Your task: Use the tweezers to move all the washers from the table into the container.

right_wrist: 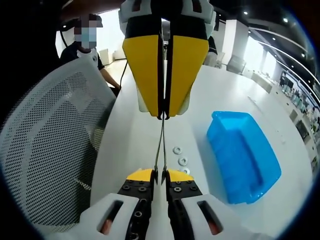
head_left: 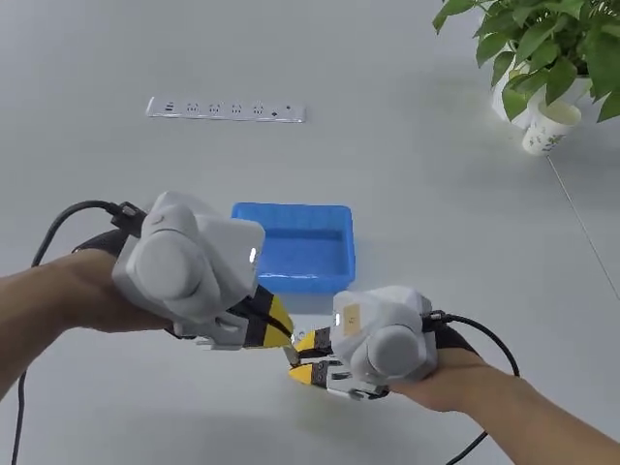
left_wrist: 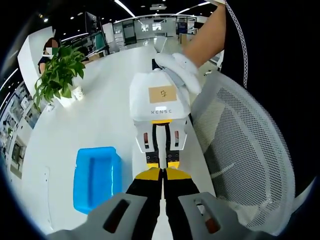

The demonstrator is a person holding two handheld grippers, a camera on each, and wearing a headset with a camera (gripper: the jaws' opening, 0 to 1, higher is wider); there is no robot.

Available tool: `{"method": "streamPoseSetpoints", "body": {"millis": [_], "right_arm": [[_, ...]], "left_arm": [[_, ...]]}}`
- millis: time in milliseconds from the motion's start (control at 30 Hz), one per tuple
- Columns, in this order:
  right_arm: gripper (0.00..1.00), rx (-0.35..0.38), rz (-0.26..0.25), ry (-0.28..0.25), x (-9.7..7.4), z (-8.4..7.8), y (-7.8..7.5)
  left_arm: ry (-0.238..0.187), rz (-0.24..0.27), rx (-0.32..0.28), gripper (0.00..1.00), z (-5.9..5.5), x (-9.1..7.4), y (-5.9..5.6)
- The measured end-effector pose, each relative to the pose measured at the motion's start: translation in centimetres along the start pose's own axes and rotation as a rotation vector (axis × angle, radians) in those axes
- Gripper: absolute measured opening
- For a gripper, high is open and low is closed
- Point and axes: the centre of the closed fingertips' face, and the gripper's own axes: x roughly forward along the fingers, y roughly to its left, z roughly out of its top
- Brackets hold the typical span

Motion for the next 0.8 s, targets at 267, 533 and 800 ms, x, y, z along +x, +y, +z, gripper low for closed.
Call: {"method": "streamPoseSetpoints", "body": {"millis": [267, 533, 800], "right_arm": [[0.09, 0.013, -0.003, -0.01, 0.03, 0.04, 0.12], [0.09, 0.015, -0.003, -0.011, 0.11, 0.04, 0.27], [0.08, 0.011, 0.005, -0.015, 0.17, 0.06, 0.46]], "left_arm": [[-0.01, -0.009, 0.007, 0.03, 0.43, 0.26, -0.01], [-0.019, -0.02, 0.018, 0.04, 0.83, 0.6, -0.14], [-0.019, -0.028, 0.03, 0.04, 0.81, 0.56, -0.31]]}}
